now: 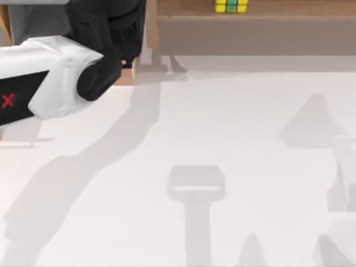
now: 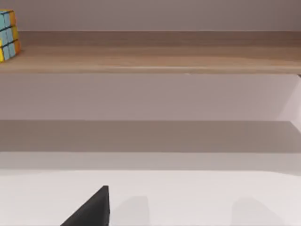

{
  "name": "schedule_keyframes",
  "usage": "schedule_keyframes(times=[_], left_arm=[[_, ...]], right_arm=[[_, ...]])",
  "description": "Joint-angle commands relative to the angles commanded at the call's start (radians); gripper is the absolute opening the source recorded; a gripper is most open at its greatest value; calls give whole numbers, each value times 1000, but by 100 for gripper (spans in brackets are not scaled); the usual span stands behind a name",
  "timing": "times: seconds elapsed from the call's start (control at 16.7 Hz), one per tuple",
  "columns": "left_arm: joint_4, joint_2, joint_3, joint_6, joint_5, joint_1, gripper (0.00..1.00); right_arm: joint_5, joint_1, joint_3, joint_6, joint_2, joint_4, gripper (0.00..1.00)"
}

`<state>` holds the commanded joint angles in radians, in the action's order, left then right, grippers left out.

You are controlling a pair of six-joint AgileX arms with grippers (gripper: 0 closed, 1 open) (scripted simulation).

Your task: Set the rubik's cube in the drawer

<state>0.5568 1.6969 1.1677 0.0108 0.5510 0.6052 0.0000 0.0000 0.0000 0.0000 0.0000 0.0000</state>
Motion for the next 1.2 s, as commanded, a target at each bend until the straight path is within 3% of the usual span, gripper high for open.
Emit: schedule_keyframes(times=[0.24,0.48,1.2], left_arm=[[118,387,249,2,117,119,100],[198,638,419,4,196,193,100],[222,735,496,3,217,211,100]], right_arm=[[0,0,0,0,0,0,100],[0,0,0,0,0,0,100],[0,0,0,0,0,0,100]])
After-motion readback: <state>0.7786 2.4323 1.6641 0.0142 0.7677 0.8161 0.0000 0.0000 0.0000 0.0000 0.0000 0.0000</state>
